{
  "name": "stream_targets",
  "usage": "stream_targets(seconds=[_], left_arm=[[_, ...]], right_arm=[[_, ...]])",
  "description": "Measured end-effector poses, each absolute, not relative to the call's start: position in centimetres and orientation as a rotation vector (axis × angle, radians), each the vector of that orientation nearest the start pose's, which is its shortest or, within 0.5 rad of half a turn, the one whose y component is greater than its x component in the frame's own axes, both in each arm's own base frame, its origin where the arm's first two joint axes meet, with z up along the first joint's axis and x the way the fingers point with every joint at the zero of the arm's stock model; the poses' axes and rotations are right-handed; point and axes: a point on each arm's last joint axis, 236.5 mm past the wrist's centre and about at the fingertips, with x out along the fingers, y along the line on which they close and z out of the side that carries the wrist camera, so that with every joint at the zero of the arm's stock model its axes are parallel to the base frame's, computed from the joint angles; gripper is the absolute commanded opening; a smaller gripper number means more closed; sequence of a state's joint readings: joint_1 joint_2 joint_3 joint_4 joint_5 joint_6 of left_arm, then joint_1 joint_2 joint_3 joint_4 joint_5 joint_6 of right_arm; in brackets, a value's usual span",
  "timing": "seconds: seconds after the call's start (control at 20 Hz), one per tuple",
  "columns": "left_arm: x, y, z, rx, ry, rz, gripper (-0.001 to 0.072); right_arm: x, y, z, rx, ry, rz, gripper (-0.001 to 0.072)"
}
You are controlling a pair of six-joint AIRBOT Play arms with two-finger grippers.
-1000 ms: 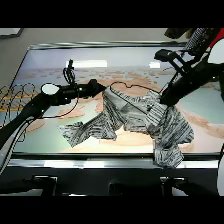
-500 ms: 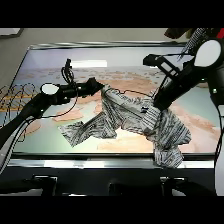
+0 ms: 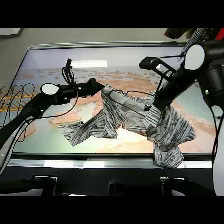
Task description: Fold the clothes and pants, and hang the long-sleeved shirts on hangers.
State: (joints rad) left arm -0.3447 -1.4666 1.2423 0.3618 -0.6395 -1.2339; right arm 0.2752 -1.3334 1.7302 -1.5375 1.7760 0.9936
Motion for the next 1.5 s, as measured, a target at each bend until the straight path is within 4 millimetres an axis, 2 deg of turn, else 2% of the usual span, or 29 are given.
stream_targets(seconds=[0.4, 0.75, 1.15, 1.35, 1.5], left_arm=[[45.6, -30.3, 10.1, -0.765, 0.838, -0.673, 0.0016], [45.8, -30.3, 10.3, -0.764, 0.831, -0.674, 0.0016], [46.6, -30.9, 13.8, -0.758, 0.762, -0.717, 0.0016], [46.3, -31.7, 15.4, -0.744, 0.741, -0.753, 0.0016], [45.6, -32.7, 17.4, -0.729, 0.72, -0.801, 0.0016]], right_arm=[[33.3, 9.9, 16.0, -0.648, 1.239, 0.624, 0.0024], [33.5, 10.2, 15.5, -0.644, 1.248, 0.636, 0.0024], [35.0, 11.6, 12.2, -0.624, 1.314, 0.69, 0.0024], [36.4, 12.4, 10.6, -0.619, 1.309, 0.708, 0.0024], [37.7, 12.9, 9.6, -0.617, 1.289, 0.714, 0.0024]])
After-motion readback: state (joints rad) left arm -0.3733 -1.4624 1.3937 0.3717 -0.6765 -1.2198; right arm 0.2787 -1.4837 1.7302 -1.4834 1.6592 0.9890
